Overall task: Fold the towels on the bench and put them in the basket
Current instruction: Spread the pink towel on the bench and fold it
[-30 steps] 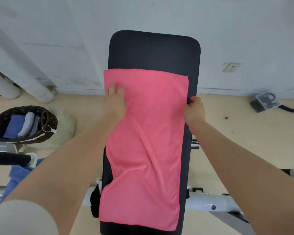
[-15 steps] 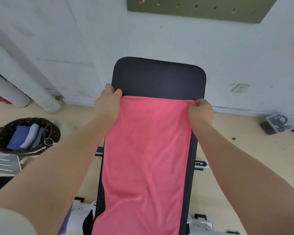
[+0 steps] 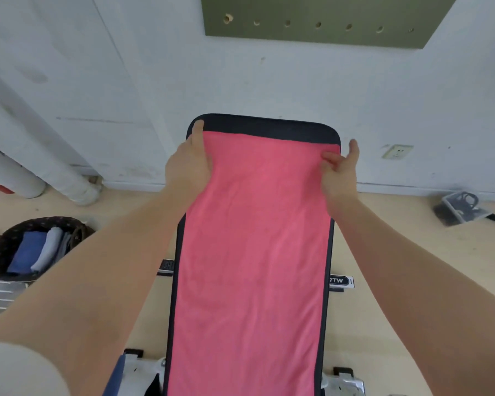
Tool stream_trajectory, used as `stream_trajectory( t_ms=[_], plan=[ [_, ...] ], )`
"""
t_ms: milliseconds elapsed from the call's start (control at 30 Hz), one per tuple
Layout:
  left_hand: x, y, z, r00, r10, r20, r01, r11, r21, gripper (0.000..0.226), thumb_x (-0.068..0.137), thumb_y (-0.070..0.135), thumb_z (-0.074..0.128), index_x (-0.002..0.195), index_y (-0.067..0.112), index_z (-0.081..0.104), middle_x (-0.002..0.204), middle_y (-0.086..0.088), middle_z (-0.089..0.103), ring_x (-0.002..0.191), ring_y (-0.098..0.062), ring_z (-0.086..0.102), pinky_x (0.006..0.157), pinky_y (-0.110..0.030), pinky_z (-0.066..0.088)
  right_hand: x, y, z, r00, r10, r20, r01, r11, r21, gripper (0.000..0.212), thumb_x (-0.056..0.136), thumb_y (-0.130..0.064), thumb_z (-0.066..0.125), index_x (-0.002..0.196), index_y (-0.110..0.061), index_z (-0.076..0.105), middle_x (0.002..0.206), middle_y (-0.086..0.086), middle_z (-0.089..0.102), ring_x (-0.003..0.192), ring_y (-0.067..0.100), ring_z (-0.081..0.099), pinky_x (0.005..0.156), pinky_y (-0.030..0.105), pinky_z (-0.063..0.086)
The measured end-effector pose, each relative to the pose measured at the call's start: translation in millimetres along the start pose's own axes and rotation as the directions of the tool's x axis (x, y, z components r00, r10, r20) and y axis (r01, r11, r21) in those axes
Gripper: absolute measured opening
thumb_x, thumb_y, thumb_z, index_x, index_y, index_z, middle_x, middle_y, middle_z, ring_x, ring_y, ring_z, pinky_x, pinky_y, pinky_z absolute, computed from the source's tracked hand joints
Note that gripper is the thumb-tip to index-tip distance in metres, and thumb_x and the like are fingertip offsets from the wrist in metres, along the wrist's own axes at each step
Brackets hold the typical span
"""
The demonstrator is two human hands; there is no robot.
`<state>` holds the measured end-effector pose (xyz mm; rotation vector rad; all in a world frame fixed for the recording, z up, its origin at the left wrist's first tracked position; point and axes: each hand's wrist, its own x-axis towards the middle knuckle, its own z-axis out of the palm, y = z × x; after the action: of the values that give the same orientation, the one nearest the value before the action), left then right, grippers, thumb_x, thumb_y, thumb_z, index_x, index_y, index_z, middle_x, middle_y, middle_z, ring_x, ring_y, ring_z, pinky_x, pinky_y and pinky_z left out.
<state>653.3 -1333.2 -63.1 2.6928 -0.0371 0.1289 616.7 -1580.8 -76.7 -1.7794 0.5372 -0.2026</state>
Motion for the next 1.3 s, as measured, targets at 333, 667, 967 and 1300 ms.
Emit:
stream_trajectory(
  t_ms=[333,667,967,1300],
  plan=[
    [-20.4,-24.3,11.9,0.957,0.144,0.252,-0.208,0.945,0.253,0.088,0.088,0.053,0.047,0.149,0.016,-0.005,0.157,-0.005,-0.012,0.146,-0.021,-0.005,0.117,-0.038,0.008,-14.6,4.4,23.3,0.934,-0.102,0.342,0.322,0.653,-0.685,0.056,0.097,-0.037,0.041,0.148,-0.029,0.019,0.159,0.001,-0.006,0.143,0.033,0.000,0.117,0.044,0.010],
    [-160.7,-63.2,34.7,0.920,0.167,0.355,-0.237,0.957,0.164,0.065,0.092,0.026,0.050,0.148,0.014,0.019,0.158,-0.008,-0.003,0.143,-0.029,0.009,0.113,-0.041,0.017,-151.3,86.3,-3.6,0.933,-0.128,0.337,0.333,0.666,-0.668,0.035,0.085,0.000,0.045,0.118,-0.002,0.056,0.147,0.014,0.034,0.129,0.035,0.036,0.105,0.040,0.036],
    [-218.4,-82.9,68.4,0.955,-0.276,0.111,0.297,0.902,-0.314,0.041,0.094,0.012,0.048,0.132,-0.001,0.041,0.131,-0.022,0.042,0.115,-0.032,0.047,0.098,-0.032,0.034,-188.0,131.5,-22.4,0.987,0.135,-0.089,-0.161,0.839,-0.520,0.050,0.088,0.006,0.034,0.138,-0.002,0.035,0.142,0.020,0.030,0.124,0.034,0.040,0.106,0.038,0.031],
    [-188.6,-78.4,64.6,0.837,-0.517,0.179,0.539,0.727,-0.425,0.025,0.092,0.015,0.053,0.110,-0.002,0.056,0.100,-0.016,0.063,0.093,-0.030,0.059,0.082,-0.034,0.045,-152.9,124.6,-13.4,0.936,0.221,-0.274,-0.318,0.864,-0.390,0.022,0.094,-0.012,0.039,0.112,-0.002,0.047,0.116,0.017,0.056,0.106,0.032,0.053,0.087,0.039,0.043]
  ],
)
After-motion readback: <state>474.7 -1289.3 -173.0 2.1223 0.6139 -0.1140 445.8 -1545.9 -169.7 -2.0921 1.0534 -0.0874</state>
